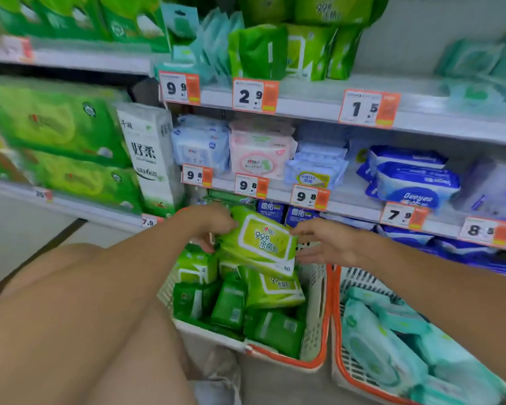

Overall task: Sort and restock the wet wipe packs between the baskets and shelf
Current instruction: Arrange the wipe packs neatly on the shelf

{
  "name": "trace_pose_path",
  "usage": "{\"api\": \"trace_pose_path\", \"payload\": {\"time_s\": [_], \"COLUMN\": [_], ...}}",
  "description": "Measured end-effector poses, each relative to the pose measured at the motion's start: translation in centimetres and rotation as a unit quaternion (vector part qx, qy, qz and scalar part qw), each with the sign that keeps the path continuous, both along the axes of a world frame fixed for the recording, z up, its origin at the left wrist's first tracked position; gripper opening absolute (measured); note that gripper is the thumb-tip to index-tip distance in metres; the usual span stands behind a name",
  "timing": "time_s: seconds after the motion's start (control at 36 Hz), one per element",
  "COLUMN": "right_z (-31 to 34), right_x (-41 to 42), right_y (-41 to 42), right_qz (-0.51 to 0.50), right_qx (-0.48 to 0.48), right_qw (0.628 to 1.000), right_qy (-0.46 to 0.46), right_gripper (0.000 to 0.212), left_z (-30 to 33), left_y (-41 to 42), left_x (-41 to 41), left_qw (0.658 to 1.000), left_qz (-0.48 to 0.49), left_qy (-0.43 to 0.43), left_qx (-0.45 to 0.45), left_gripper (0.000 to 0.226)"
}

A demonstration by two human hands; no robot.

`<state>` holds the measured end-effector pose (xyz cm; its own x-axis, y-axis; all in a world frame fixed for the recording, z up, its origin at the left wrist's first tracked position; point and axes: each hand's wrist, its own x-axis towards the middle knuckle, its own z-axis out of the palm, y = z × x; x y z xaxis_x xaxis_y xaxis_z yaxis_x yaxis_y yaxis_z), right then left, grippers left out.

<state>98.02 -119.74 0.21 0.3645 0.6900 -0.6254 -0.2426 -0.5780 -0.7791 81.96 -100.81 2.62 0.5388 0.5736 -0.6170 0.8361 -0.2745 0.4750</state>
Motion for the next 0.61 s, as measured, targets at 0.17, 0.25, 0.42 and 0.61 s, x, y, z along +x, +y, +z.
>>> {"api": "trace_pose_path", "payload": {"time_s": [0.17, 0.25, 0.42, 0.61], "right_z": [1.1, 0.4, -2.1, 11.5], "right_x": [-1.1, -1.5, -1.1, 4.4], "right_y": [3.3, 4.7, 4.9, 6.1], "right_qz": [0.045, 0.098, 0.054, -0.066], "right_qx": [0.015, -0.043, -0.057, 0.267], "right_qw": [0.998, 0.979, 0.985, 0.885], "right_qy": [-0.049, -0.174, -0.155, -0.375], "right_gripper": [0.026, 0.038, 0.033, 0.027], "left_z": [1.6, 2.0, 0.6, 11.5], "left_y": [1.1, 0.8, -0.7, 1.1], "left_x": [1.0, 2.1, 3.8, 10.5], "left_qw": [0.995, 0.992, 0.978, 0.866], "left_qz": [0.022, -0.004, -0.117, -0.046], "left_qy": [0.015, 0.016, 0.071, -0.421], "left_qx": [0.093, 0.121, 0.158, 0.267], "left_gripper": [0.046, 0.040, 0.040, 0.014]}}
